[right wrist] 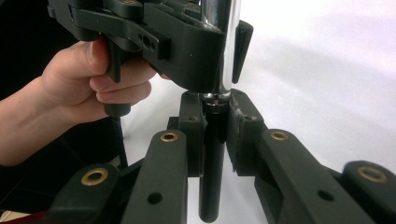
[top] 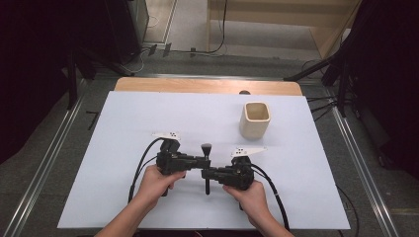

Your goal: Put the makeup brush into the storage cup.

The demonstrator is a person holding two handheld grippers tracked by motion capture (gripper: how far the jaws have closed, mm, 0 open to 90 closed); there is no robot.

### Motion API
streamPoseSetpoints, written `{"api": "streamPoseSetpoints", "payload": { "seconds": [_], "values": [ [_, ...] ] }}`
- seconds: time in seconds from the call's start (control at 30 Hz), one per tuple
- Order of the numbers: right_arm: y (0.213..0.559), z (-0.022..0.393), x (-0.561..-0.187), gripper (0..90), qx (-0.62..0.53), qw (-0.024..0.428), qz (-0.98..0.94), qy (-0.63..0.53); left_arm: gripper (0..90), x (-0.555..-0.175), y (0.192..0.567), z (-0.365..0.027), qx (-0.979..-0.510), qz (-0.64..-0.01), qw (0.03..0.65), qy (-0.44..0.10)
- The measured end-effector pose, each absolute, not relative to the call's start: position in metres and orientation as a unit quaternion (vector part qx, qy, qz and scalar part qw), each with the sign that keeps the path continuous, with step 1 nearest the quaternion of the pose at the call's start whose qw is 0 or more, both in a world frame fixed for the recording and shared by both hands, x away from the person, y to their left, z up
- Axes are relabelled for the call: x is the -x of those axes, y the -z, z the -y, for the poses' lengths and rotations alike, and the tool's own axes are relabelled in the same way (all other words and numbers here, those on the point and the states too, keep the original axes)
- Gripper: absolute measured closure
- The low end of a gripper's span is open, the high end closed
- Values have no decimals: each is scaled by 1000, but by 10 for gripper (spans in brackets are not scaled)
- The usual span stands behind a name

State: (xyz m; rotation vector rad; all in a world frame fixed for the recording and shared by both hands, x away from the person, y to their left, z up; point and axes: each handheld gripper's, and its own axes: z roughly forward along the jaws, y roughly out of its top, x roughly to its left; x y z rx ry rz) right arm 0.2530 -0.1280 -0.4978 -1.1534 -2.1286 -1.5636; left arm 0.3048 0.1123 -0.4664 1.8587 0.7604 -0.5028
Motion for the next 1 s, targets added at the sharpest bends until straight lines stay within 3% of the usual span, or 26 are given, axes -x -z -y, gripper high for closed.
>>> {"api": "streamPoseSetpoints", "payload": {
  "seconds": [0.13,0.43,0.77,1.0],
  "values": [
    [497,128,-253,796,398,131,733,536,748,-305,465,-113,-767,-315,518,208],
    [496,130,-254,796,400,127,735,532,511,-304,459,-121,-771,-316,526,171],
    [495,137,-258,796,410,122,733,529,392,-306,458,-130,-776,-318,519,165],
    [494,143,-260,796,418,117,730,528,364,-307,458,-133,-776,-322,516,167]
  ]
}}
